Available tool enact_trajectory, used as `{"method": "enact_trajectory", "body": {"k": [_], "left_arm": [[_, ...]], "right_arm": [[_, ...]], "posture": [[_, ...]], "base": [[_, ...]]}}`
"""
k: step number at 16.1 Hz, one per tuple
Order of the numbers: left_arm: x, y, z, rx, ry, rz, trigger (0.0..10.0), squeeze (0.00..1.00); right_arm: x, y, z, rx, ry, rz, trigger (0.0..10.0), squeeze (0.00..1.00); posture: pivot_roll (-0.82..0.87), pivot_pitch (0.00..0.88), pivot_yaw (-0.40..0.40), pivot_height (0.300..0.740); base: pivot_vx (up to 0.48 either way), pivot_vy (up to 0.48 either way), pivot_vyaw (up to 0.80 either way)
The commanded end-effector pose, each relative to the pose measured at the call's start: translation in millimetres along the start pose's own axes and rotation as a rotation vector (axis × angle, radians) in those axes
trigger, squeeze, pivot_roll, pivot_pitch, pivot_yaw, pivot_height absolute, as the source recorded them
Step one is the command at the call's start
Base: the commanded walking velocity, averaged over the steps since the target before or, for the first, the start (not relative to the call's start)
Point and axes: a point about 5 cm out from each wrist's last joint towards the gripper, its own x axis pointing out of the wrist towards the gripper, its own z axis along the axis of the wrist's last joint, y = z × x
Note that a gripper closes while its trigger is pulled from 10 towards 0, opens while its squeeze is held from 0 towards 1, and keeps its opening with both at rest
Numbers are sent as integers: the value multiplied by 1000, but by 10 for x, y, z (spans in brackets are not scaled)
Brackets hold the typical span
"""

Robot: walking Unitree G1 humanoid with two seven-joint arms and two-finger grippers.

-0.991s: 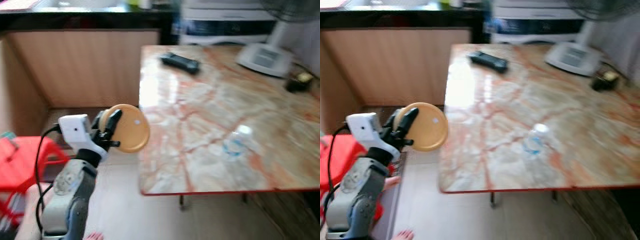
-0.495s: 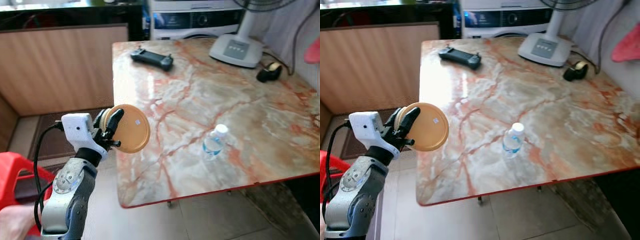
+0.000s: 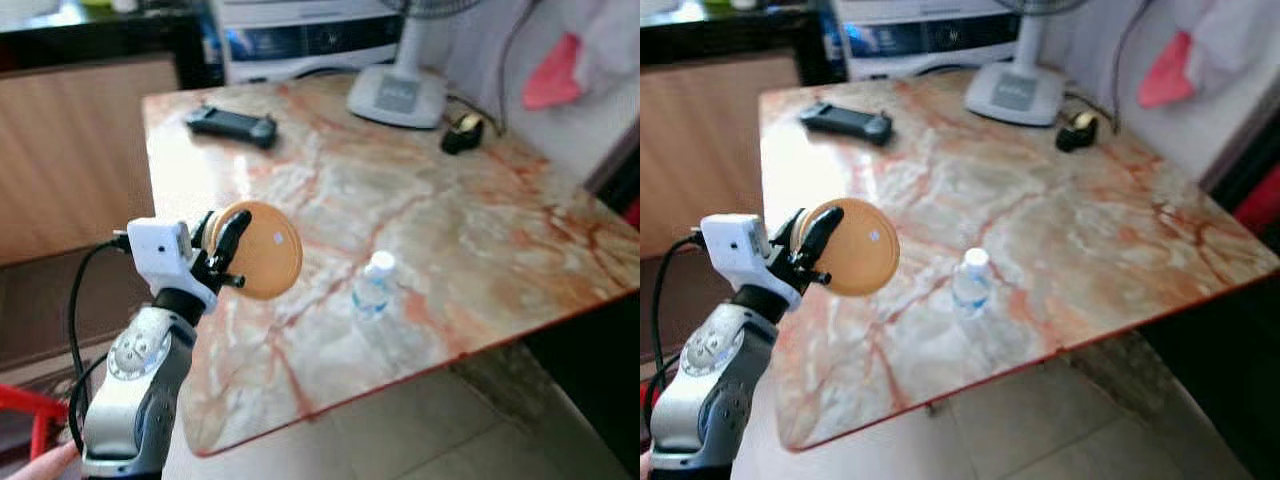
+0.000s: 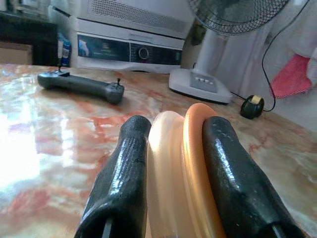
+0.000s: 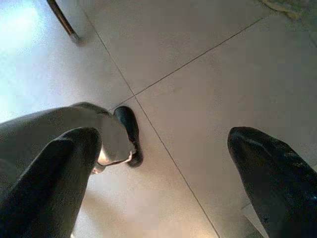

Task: Restocking fridge

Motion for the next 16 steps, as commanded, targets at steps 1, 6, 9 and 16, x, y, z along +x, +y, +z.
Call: {"method": "enact_trajectory", "body": {"k": [1,6,9,16], "left_arm": [[45,-84,214,59,-89,-37,10000,0],[184,-249,629,181,-231,-112,10000,0],[182,-363,581,267,-203,-187,10000,0],[204,-475,673,313,-226,-262,10000,0]], "right_arm": [[-26,-34,-47,4,18,-11,10000,0],[-29,-35,-55,4,19,-11,10000,0],[-29,-32,-55,6,17,-12,10000,0],[-29,-35,-53,5,15,-16,10000,0]], "posture": [[127,98,-33,740],[130,100,-33,740],[129,99,-31,740],[129,97,-30,740]], "base": [[0,0,-800],[0,0,-800],[0,0,-800],[0,0,-800]]}}
